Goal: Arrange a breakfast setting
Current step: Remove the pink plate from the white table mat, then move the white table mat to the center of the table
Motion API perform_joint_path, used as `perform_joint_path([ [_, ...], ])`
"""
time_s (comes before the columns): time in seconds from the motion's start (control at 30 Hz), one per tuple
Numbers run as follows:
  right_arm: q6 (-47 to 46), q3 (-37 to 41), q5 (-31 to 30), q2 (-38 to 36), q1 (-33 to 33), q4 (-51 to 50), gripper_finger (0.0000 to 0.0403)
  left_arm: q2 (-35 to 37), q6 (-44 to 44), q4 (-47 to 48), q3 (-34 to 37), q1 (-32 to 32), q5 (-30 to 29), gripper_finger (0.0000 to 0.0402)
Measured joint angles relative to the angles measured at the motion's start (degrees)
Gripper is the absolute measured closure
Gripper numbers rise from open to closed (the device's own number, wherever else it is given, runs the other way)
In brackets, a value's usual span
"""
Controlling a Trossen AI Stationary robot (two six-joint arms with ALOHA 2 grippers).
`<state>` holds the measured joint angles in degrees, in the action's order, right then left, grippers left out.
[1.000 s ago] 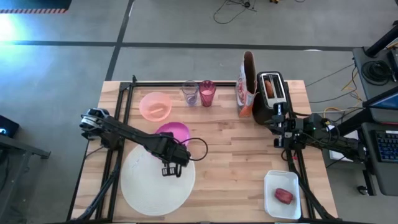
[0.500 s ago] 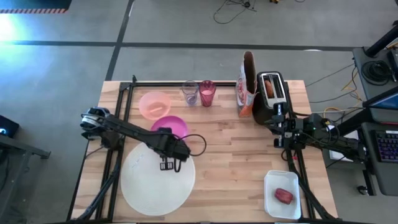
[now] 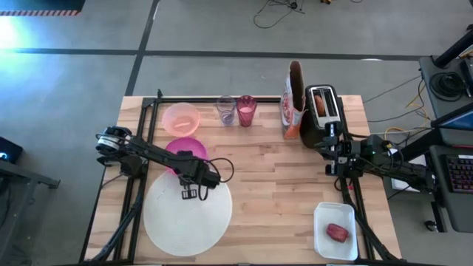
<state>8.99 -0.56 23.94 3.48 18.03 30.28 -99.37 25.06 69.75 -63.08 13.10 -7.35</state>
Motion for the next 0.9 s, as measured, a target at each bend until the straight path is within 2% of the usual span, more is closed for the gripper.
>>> perform_joint_path([
  [0.27, 0.0, 0.0, 0.0, 0.0, 0.0, 0.0, 0.0360, 0.1, 1.1, -0.1, 4.6, -0.1, -0.4, 0.0400],
  [0.4, 0.0, 0.0, 0.0, 0.0, 0.0, 0.0, 0.0360, 0.1, 3.8, 0.0, 6.2, -0.1, -2.8, 0.0400],
  [0.6, 0.0, 0.0, 0.0, 0.0, 0.0, 0.0, 0.0360, 0.1, 8.5, 0.1, 5.8, -0.1, -8.0, 0.0394],
  [0.9, 0.0, 0.0, 0.0, 0.0, 0.0, 0.0, 0.0360, 0.1, 9.1, -0.6, 4.4, -0.1, -8.2, 0.0362],
])
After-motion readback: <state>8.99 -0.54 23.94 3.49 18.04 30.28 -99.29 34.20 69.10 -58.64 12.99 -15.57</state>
